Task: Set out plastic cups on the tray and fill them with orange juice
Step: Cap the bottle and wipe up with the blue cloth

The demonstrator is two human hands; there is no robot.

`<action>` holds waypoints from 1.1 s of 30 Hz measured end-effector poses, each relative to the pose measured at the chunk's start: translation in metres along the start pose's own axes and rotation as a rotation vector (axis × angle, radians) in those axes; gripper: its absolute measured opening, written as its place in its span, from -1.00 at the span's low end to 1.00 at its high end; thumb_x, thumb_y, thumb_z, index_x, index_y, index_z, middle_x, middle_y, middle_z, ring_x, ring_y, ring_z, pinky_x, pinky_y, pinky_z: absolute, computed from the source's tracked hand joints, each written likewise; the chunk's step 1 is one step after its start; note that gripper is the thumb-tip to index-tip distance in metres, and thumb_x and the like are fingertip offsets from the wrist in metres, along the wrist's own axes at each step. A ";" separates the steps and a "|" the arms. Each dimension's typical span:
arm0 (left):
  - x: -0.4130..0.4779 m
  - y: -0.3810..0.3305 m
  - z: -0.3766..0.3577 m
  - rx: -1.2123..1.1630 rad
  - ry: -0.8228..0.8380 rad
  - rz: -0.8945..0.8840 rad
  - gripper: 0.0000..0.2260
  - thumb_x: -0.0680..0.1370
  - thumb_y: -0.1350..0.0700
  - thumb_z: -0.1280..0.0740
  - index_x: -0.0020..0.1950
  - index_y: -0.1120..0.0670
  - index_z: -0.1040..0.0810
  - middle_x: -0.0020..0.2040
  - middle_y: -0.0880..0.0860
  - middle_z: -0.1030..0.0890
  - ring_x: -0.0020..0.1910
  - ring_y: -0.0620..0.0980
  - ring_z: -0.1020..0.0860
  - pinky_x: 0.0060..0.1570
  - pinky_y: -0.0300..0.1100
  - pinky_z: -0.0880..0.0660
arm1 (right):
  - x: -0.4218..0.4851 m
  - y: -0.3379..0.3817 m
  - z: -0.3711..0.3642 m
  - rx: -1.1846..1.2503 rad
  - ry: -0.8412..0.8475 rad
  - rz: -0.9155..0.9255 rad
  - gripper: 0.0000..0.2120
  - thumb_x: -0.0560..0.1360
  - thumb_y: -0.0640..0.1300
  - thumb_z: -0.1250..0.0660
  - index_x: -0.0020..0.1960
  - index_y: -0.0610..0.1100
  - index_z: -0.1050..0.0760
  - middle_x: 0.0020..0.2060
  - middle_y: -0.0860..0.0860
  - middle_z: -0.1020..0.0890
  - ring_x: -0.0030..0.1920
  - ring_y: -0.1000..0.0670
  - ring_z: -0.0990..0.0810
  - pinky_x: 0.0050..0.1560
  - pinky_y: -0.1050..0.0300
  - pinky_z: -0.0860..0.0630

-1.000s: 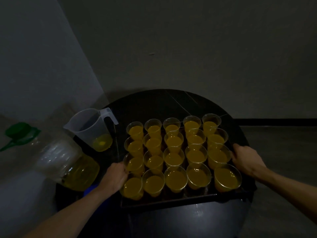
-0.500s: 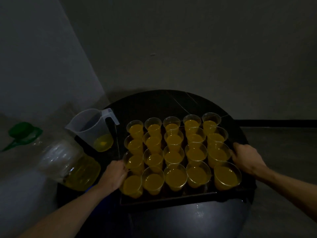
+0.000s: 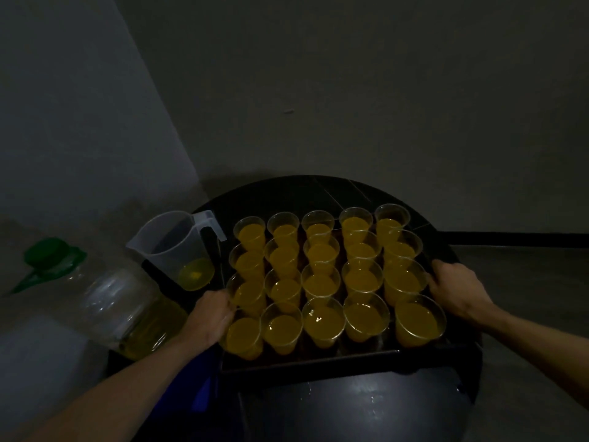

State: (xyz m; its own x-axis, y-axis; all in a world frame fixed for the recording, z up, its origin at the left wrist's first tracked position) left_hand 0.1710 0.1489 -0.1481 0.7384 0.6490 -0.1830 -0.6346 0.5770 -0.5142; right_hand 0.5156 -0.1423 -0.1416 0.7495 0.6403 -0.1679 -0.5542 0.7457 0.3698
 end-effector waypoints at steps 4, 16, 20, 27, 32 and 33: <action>0.011 -0.006 0.004 -0.006 -0.006 -0.027 -0.65 0.64 0.30 -0.25 -0.34 0.09 -0.47 -0.39 0.02 -0.53 -0.38 -0.16 -0.55 -0.40 -0.31 -0.44 | 0.008 0.000 0.005 0.008 -0.016 -0.006 -0.77 0.65 -0.07 -0.23 -0.18 -0.06 -0.38 -0.25 -0.03 -0.54 -0.28 0.02 -0.54 -0.36 0.19 -0.38; 0.069 -0.019 0.015 0.069 -0.045 -0.083 -0.60 0.61 0.30 -0.25 -0.41 0.03 -0.39 -0.44 -0.07 -0.48 -0.44 -0.16 -0.52 -0.41 -0.23 -0.39 | 0.060 0.002 0.030 -0.025 -0.050 -0.032 -0.81 0.63 -0.05 -0.23 -0.14 -0.06 -0.41 -0.23 -0.04 -0.56 -0.26 -0.01 -0.56 -0.25 0.02 -0.54; 0.094 -0.016 0.013 0.075 -0.036 -0.043 -0.61 0.62 0.32 -0.25 -0.40 0.04 -0.42 -0.43 -0.04 -0.51 -0.47 -0.17 -0.50 -0.44 -0.32 -0.37 | 0.085 0.005 0.032 -0.003 -0.043 -0.015 -0.83 0.64 -0.07 -0.22 -0.13 -0.05 -0.40 -0.25 -0.02 -0.55 -0.29 0.03 -0.55 -0.37 0.16 -0.40; 0.137 -0.009 0.006 0.045 -0.011 -0.015 -0.64 0.65 0.26 -0.25 -0.35 0.03 -0.45 -0.37 -0.03 -0.54 -0.44 -0.25 -0.53 -0.39 -0.35 -0.41 | 0.135 0.002 0.023 -0.029 -0.047 -0.026 -0.78 0.64 -0.04 -0.22 -0.17 -0.06 -0.41 -0.22 -0.07 -0.58 -0.28 -0.01 -0.55 -0.33 0.06 -0.48; 0.161 -0.004 0.004 0.034 -0.027 0.000 -0.68 0.64 0.26 -0.26 -0.33 0.12 -0.49 -0.36 0.05 -0.58 -0.44 -0.15 -0.53 -0.41 -0.33 -0.44 | 0.162 0.000 0.014 -0.053 -0.055 -0.011 -0.80 0.65 -0.02 -0.20 -0.07 -0.11 -0.45 -0.21 -0.09 -0.56 -0.29 0.01 -0.49 -0.32 0.08 -0.41; 0.165 -0.004 0.005 0.048 -0.032 0.002 -0.68 0.64 0.26 -0.26 -0.32 0.13 -0.49 -0.35 0.06 -0.58 -0.43 -0.13 -0.53 -0.41 -0.33 -0.44 | 0.166 0.000 0.012 -0.048 -0.057 -0.008 -0.80 0.65 -0.02 -0.20 -0.06 -0.11 -0.45 -0.22 -0.07 -0.56 -0.28 0.01 -0.51 -0.30 0.05 -0.45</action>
State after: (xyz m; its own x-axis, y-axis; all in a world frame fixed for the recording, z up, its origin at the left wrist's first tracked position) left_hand 0.2939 0.2562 -0.1722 0.7300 0.6653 -0.1566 -0.6467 0.5982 -0.4732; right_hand 0.6443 -0.0377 -0.1586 0.7725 0.6239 -0.1183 -0.5640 0.7597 0.3238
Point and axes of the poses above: each hand's wrist, its own x-axis towards the middle knuckle, its own z-axis out of the back of the hand, y = z × x, the point moved 9 cm from there along x, towards the middle knuckle
